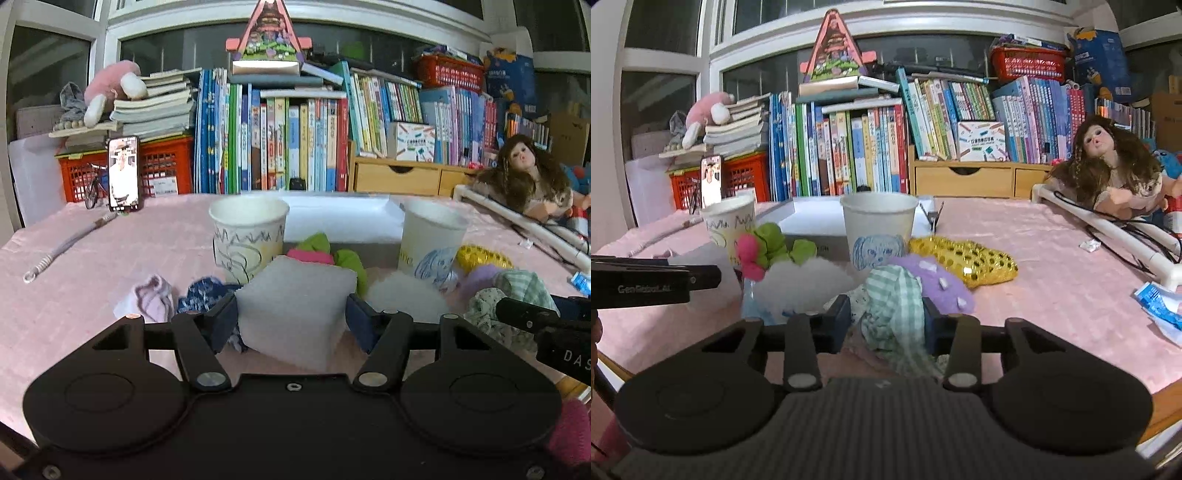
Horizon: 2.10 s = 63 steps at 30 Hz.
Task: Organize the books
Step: 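Grasp the white foam sponge block with the left tool while the right grasps the green checkered cloth, then lift the sponge with the left tool while the right carries the cloth toward the white tray, then release the sponge into the white tray with the left tool while the right drops the cloth there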
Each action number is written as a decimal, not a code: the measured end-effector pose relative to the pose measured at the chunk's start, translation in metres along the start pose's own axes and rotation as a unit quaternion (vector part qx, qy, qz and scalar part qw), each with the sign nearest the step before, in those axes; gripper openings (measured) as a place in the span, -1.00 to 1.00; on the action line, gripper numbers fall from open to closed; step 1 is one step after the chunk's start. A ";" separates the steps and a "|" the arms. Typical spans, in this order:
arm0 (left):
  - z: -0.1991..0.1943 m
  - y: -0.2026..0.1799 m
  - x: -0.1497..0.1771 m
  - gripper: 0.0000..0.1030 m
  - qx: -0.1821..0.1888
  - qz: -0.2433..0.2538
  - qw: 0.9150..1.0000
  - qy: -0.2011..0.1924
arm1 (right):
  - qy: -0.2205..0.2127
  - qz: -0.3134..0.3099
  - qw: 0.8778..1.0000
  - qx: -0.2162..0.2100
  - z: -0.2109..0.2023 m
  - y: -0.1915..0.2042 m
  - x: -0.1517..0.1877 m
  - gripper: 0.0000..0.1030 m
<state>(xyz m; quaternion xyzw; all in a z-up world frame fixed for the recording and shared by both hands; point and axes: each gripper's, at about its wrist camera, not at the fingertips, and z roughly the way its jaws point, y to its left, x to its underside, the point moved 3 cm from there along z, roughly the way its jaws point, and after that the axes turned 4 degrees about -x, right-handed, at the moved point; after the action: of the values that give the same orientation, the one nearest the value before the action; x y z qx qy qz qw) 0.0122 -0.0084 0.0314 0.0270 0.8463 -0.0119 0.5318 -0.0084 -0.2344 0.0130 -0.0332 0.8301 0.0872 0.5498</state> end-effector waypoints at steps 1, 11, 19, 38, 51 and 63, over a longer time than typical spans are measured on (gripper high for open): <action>-0.002 0.002 -0.003 0.19 0.000 -0.001 1.000 -0.002 | -0.003 0.002 1.000 -0.001 -0.001 -0.001 -0.002 -0.18; 0.001 0.014 -0.038 0.19 0.020 -0.027 0.999 0.007 | -0.027 0.027 0.999 -0.023 -0.008 -0.013 -0.026 -0.25; 0.016 0.028 -0.072 0.19 0.027 -0.045 0.999 0.010 | -0.037 0.045 0.997 -0.042 0.000 -0.027 -0.056 -0.31; 0.072 0.016 -0.156 0.18 0.038 -0.028 0.999 0.022 | -0.040 0.092 0.992 -0.073 0.044 -0.055 -0.134 -0.38; 0.162 -0.010 -0.184 0.18 0.029 -0.027 0.993 0.110 | 0.028 0.096 0.992 -0.075 0.130 -0.060 -0.169 -0.38; 0.238 -0.025 -0.164 0.18 0.014 -0.048 0.980 0.192 | 0.121 0.143 0.978 -0.095 0.215 -0.058 -0.156 -0.38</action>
<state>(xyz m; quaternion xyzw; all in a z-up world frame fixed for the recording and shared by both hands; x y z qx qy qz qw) 0.2961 -0.0503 0.0754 -0.0046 0.9328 -0.0434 0.3576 0.2566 -0.2584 0.0679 0.0235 0.8747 0.2385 0.4214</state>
